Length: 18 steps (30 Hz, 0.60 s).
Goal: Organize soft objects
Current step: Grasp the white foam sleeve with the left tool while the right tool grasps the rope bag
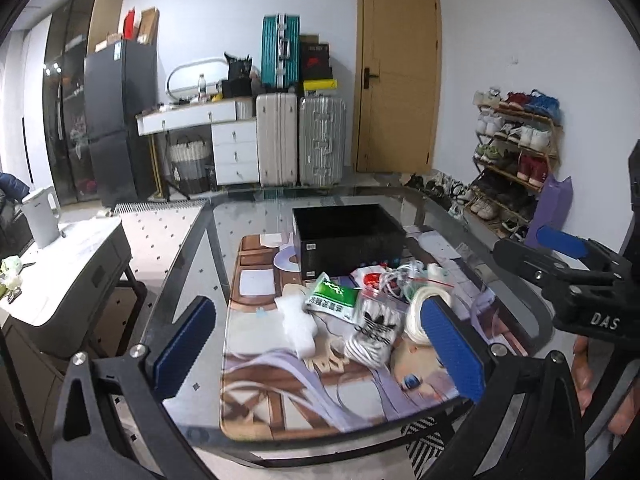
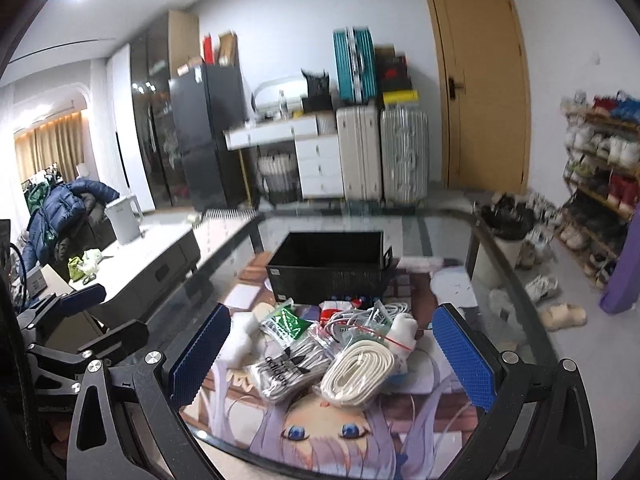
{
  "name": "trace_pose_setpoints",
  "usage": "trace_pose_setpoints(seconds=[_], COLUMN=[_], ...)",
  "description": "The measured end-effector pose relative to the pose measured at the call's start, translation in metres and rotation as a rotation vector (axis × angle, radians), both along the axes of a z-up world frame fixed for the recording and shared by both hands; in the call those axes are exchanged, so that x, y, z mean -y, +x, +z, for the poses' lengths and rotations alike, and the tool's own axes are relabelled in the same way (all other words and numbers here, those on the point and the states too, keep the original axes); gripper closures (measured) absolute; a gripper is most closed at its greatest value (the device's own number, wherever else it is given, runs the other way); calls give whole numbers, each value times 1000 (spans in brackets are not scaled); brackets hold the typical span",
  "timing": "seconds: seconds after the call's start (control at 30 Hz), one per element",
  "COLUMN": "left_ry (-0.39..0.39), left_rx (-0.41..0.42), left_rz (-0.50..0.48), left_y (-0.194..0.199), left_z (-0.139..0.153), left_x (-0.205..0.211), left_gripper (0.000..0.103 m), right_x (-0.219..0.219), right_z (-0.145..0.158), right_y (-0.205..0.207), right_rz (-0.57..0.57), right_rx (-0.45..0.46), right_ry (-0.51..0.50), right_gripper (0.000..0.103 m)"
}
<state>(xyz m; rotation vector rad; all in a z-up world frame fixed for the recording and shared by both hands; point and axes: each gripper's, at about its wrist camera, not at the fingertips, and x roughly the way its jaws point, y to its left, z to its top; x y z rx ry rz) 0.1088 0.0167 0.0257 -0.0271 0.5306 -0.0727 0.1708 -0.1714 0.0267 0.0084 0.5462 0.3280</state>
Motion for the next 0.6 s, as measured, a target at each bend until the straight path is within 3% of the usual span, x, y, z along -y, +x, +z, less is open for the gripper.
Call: trace_pose_setpoints(seconds=[0.17, 0.23, 0.27, 0.4, 0.5, 0.6], left_ry=[-24, -38, -35, 16, 4, -11], left_rx=[-159, -241, -271, -359, -414, -467], left_rz=[-4, -2, -2, 6, 12, 20], left_y=[66, 93, 103, 133, 145, 152], left_z=[-16, -31, -37, -64, -79, -97], left_x=[-12, -17, -18, -12, -14, -15], left_gripper=[2, 7, 13, 14, 15, 15], right_x=[1, 1, 2, 3, 2, -3], right_z=[-24, -38, -45, -85, -105, -115], right_y=[69, 85, 93, 114, 118, 116], right_rz=[-19, -26, -25, -32, -32, -18], right_rx=[-212, -274, -305, -446, -504, -497], right_ry=[30, 27, 31, 41, 26, -35], right_gripper=[0, 0, 0, 0, 0, 0])
